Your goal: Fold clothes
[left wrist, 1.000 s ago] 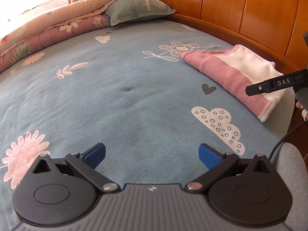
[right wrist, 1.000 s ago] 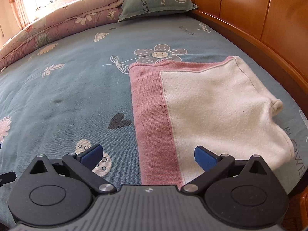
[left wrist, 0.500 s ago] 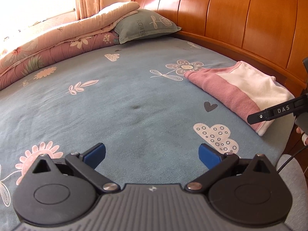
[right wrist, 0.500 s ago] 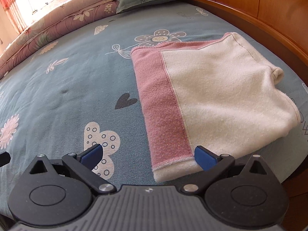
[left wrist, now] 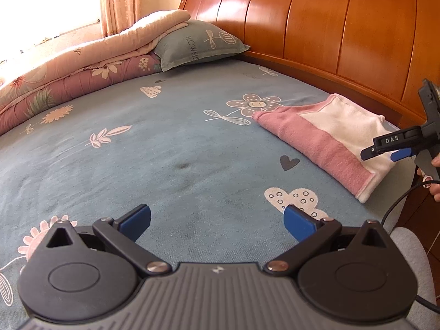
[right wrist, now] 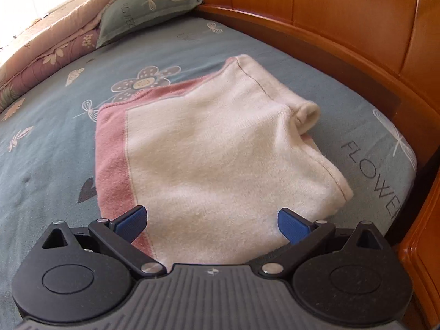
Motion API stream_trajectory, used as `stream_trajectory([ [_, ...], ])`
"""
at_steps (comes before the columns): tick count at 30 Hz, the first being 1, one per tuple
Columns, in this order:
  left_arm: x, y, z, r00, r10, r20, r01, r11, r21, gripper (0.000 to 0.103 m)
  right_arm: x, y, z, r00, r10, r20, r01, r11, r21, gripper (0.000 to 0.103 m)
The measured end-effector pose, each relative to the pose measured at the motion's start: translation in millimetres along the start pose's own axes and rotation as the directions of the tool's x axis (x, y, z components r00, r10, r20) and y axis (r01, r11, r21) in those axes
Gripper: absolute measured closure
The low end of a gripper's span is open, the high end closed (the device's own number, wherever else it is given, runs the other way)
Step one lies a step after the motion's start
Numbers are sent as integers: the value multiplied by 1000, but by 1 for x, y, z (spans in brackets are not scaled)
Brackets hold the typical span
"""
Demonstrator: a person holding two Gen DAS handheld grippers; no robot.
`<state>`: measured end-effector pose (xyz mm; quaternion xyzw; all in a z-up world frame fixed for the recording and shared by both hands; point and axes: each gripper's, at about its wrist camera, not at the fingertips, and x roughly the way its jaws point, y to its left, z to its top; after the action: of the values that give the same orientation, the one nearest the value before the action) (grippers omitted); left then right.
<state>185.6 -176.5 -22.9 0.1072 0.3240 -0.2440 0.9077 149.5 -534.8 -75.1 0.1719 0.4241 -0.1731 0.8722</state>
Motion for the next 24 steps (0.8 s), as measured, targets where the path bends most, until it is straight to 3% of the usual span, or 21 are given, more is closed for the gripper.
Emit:
stream_trajectory([
  [4, 3, -11, 6, 1000, -26, -3, 26, 999, 20, 1, -25, 13, -13, 997, 73, 16, -72, 997, -32, 0],
  [10, 8, -24, 22, 995, -103, -15, 103, 995, -11, 1, -74, 49, -43, 996, 68, 52, -60, 990, -129, 0],
  [16, -21, -55, 35, 991, -90, 102, 79, 991, 111, 1, -109, 67, -73, 995, 9, 103, 10, 983, -184, 0],
  [21, -30, -64, 38, 983, -173, 63, 161, 972, 172, 1, -134, 75, -89, 990, -3, 138, 33, 977, -212, 0],
  [24, -33, -65, 33, 979, -201, 19, 197, 972, 128, 1, -147, 83, -99, 990, 1, 142, 32, 972, -235, 0],
])
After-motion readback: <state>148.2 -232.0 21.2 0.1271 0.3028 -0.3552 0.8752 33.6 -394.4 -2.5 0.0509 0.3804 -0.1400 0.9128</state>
